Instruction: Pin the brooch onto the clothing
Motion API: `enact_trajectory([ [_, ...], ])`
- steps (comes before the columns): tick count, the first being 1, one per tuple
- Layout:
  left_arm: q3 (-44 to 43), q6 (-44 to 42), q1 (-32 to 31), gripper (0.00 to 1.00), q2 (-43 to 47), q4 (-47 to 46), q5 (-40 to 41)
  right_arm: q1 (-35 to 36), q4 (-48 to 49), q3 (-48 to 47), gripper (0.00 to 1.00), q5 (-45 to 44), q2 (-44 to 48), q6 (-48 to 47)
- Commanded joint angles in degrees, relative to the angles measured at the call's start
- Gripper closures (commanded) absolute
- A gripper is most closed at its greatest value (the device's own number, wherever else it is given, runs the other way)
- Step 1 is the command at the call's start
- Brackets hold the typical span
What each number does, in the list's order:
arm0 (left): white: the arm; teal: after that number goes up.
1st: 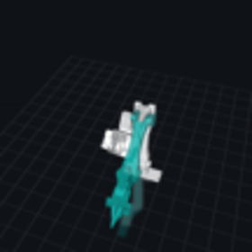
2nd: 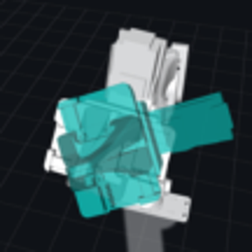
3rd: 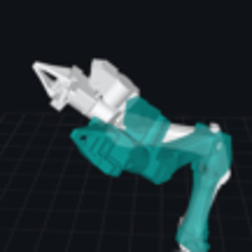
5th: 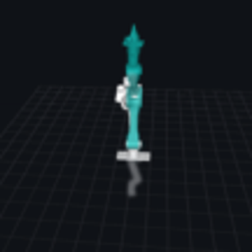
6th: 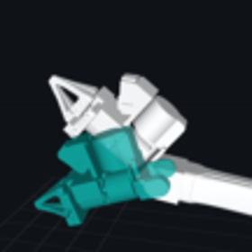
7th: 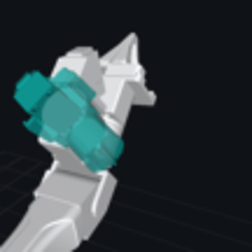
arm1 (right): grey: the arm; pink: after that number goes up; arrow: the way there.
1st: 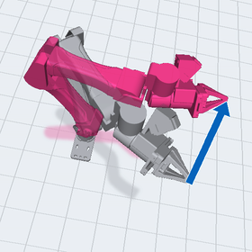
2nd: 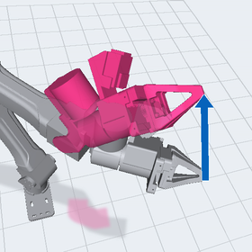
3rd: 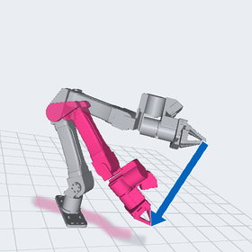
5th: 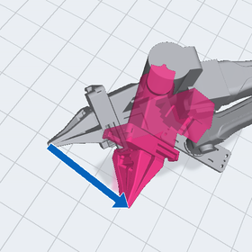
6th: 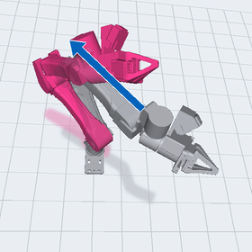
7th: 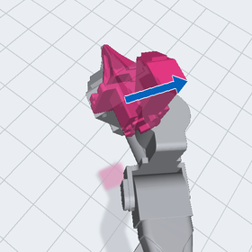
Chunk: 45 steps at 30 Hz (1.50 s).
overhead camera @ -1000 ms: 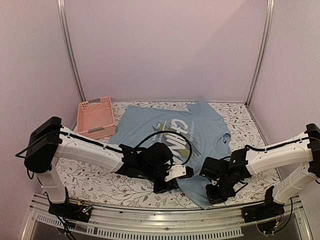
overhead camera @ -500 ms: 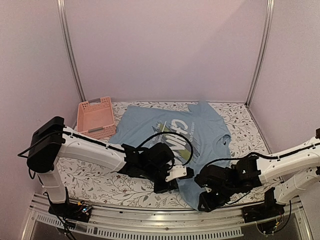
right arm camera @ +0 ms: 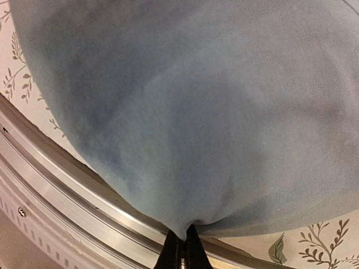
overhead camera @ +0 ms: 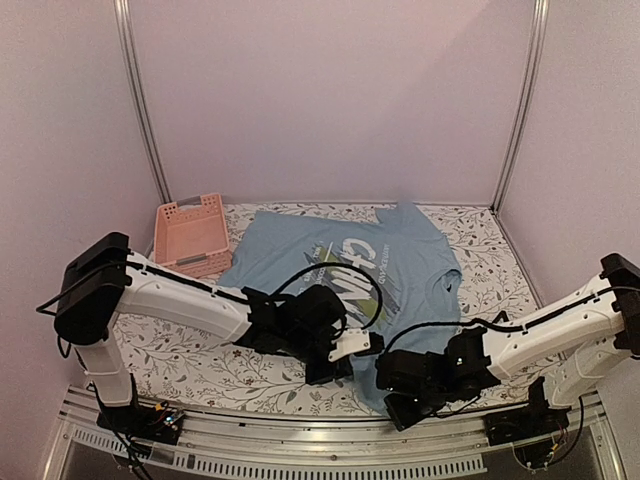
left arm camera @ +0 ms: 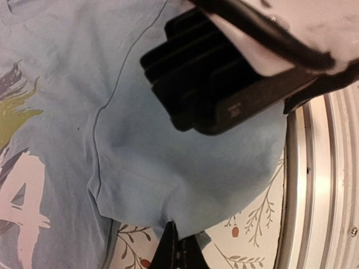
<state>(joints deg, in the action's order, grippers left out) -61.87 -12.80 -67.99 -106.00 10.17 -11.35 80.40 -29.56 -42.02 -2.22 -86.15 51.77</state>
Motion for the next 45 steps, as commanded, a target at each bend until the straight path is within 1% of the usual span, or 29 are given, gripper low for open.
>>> enact_trajectory([
  [1,0.96,0.18,1.08,1.00,1.37,-0.29,0.65,-1.59,-5.35,-1.33,1.00,-5.10,-1.13,-0.34],
  [4,1.30,-0.14,1.67,1.00,1.67,-0.47,0.95,-6.05,-6.35,-1.61,1.00,-3.46,3.82,-2.03],
  [9,0.52,-1.15,3.07,1.00,0.80,-0.81,1.33,-15.57,-3.27,2.05,1.00,7.09,11.40,-6.63],
  [11,0.08,-1.86,3.61,0.99,-0.01,-1.17,1.34,-19.29,-3.15,3.24,1.00,10.39,12.39,-8.51],
  [12,-0.19,-2.09,3.85,0.91,-0.46,-1.28,1.90,-21.36,-2.98,3.78,1.00,12.10,12.47,-10.01],
  [14,-1.35,-2.08,4.52,0.70,-1.65,-0.29,4.61,-24.91,-2.88,3.76,1.00,14.70,12.09,-12.18],
  [15,-2.27,-1.99,4.93,0.63,-2.04,0.76,5.80,-26.65,-2.91,3.52,1.00,16.34,11.58,-13.07],
  [17,-3.83,-1.92,5.15,0.57,-2.13,2.10,7.74,-29.66,-3.02,3.03,1.00,19.78,9.96,-15.08],
  [18,-4.23,-1.92,5.11,0.55,-1.86,2.60,8.10,-30.63,-3.11,2.74,1.00,20.88,8.97,-15.88],
  [23,-4.34,-1.20,3.73,0.56,0.10,4.42,7.25,-32.46,-4.21,1.15,1.00,22.04,5.03,-18.28],
  [27,-3.32,0.21,1.74,0.59,0.43,5.81,4.87,-32.50,-4.28,1.19,1.00,23.22,4.41,-18.55],
  [30,-1.51,1.55,1.03,0.62,0.71,4.85,3.16,-32.50,-4.54,1.19,1.00,23.28,4.96,-18.33],
  [35,-0.89,5.93,1.00,0.66,2.36,4.81,0.97,-32.50,-4.95,0.66,1.00,23.05,4.71,-18.60],
  [39,1.11,10.20,1.17,0.67,4.68,3.79,2.22,-32.50,-5.16,0.28,1.00,22.03,4.65,-18.83],
  [42,1.55,12.10,1.00,0.71,3.58,2.48,0.57,-32.50,-5.08,0.10,1.00,21.64,4.85,-18.81],
  [45,0.70,12.56,0.84,0.72,1.65,3.43,0.68,-32.50,-5.16,0.22,1.00,21.66,5.02,-18.81],
])
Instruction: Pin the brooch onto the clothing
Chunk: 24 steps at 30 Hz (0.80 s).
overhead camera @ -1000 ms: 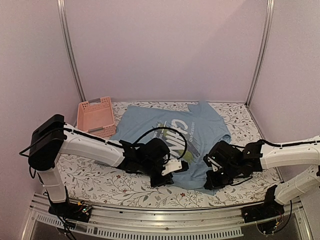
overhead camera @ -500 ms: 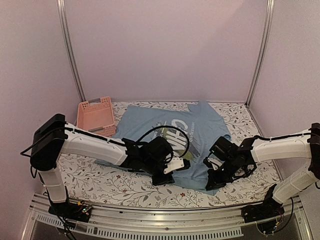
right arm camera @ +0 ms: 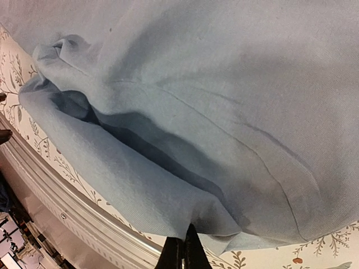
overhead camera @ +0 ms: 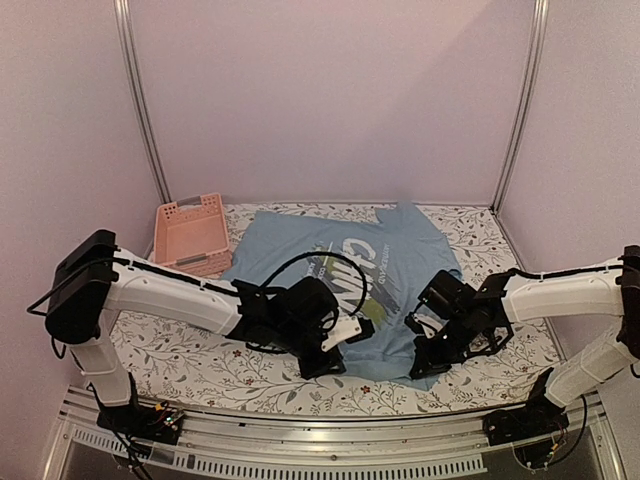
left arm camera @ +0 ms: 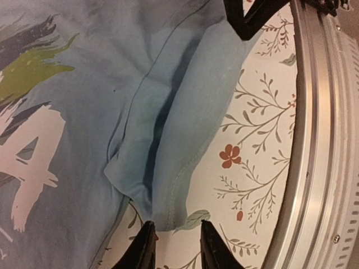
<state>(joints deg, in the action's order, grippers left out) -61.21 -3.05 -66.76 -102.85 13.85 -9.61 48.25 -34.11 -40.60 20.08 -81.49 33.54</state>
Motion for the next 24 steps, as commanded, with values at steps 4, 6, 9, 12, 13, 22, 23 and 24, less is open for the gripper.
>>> enact_trajectory([
  [4,-0.31,2.75,-0.40,0.73,-2.17,0.63,0.42,-0.35,-0.70,-0.80,1.00,-1.02,1.13,-0.58],
  [6,-0.04,2.82,-0.39,0.73,-2.25,0.74,0.52,-0.35,-0.65,-0.80,1.00,-1.32,1.36,-0.55],
  [9,0.89,2.90,-0.39,0.73,-2.40,0.47,1.07,-0.34,-0.48,-0.80,1.00,-1.26,1.34,-0.62],
  [12,1.84,3.45,-0.45,0.74,-3.09,-1.25,0.46,-0.35,-0.40,-0.55,1.00,-1.27,1.17,-0.58],
  [13,1.88,4.27,-0.39,0.75,-3.34,-1.94,0.06,-0.35,-0.28,-0.53,1.00,-1.16,1.16,-0.58],
  [22,1.84,6.25,-0.49,0.76,-4.49,-6.47,-2.63,-0.35,0.14,0.19,1.00,-1.00,1.62,-0.32],
  [23,1.62,6.22,-0.54,0.76,-4.89,-6.33,-2.91,-0.30,0.01,0.11,1.00,-0.93,1.61,-0.39],
  [24,1.40,6.29,-0.72,0.77,-5.31,-6.08,-3.01,-0.34,-0.11,0.02,1.00,-0.92,1.52,-0.45],
])
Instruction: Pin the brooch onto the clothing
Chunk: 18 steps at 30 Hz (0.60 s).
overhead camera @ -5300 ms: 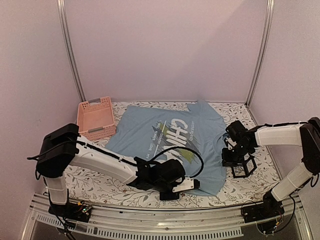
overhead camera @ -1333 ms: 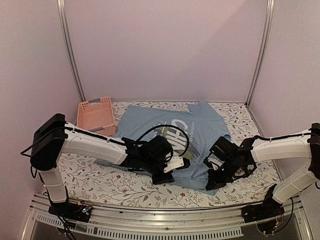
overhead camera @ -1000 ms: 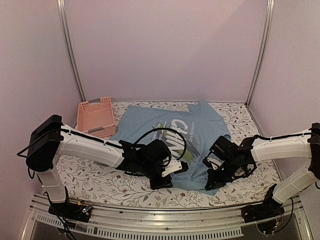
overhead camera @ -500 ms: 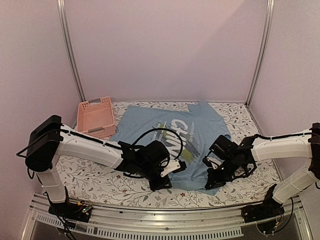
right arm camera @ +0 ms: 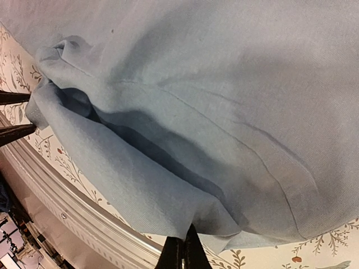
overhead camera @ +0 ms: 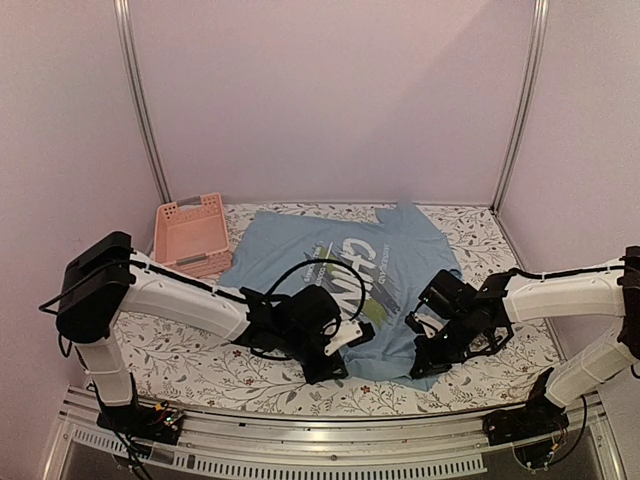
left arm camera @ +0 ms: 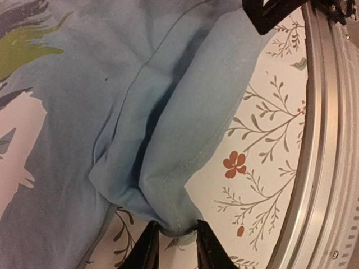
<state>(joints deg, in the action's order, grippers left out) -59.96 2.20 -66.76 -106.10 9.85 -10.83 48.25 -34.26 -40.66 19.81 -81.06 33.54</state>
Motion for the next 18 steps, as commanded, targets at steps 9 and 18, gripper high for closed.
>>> enact_trajectory([
  [9,-0.67,-0.25,-1.04,1.00,-2.75,-1.71,-2.40,-0.34,-0.41,0.15,1.00,0.17,1.65,-0.58],
  [18,3.11,-0.21,-1.05,1.00,4.06,1.87,-1.80,0.79,0.10,0.84,1.00,11.55,3.52,-2.10],
])
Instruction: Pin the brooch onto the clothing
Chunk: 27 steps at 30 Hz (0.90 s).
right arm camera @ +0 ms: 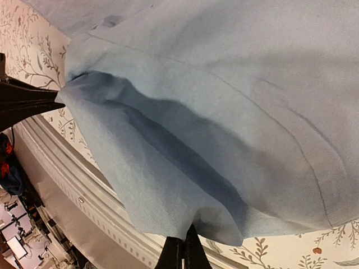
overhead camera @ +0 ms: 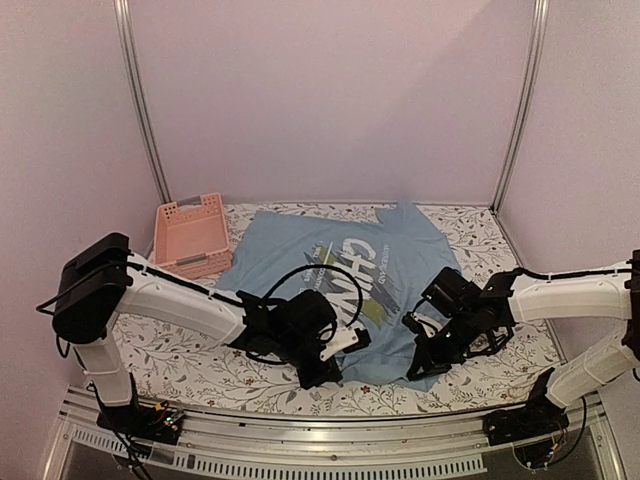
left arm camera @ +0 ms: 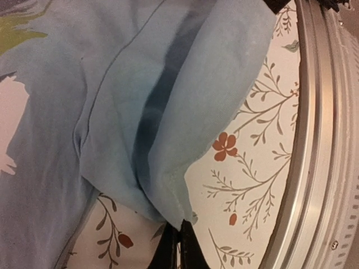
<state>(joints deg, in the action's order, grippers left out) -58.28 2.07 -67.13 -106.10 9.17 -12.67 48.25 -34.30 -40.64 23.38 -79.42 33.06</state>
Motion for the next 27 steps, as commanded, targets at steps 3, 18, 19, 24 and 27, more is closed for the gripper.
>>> enact_trajectory([
  [3,1.43,0.09,-0.71,1.00,6.03,4.97,-0.46,4.99,-0.27,0.67,1.00,13.08,2.08,-1.55],
  [18,1.65,-4.84,0.79,1.00,8.44,14.28,-7.80,9.06,-3.19,0.74,1.00,11.60,-4.19,-1.73],
  [19,1.23,-4.99,0.84,1.00,7.79,14.70,-7.88,9.06,-3.44,0.66,0.99,11.12,-4.93,-1.91],
  [24,0.13,-5.25,0.96,0.79,6.71,16.28,-7.81,8.93,-5.87,-1.79,0.58,8.61,-4.98,-2.67],
  [27,0.76,-5.28,1.82,0.52,9.13,17.27,-5.30,6.68,-8.70,-6.00,0.44,6.48,-2.75,-4.26],
])
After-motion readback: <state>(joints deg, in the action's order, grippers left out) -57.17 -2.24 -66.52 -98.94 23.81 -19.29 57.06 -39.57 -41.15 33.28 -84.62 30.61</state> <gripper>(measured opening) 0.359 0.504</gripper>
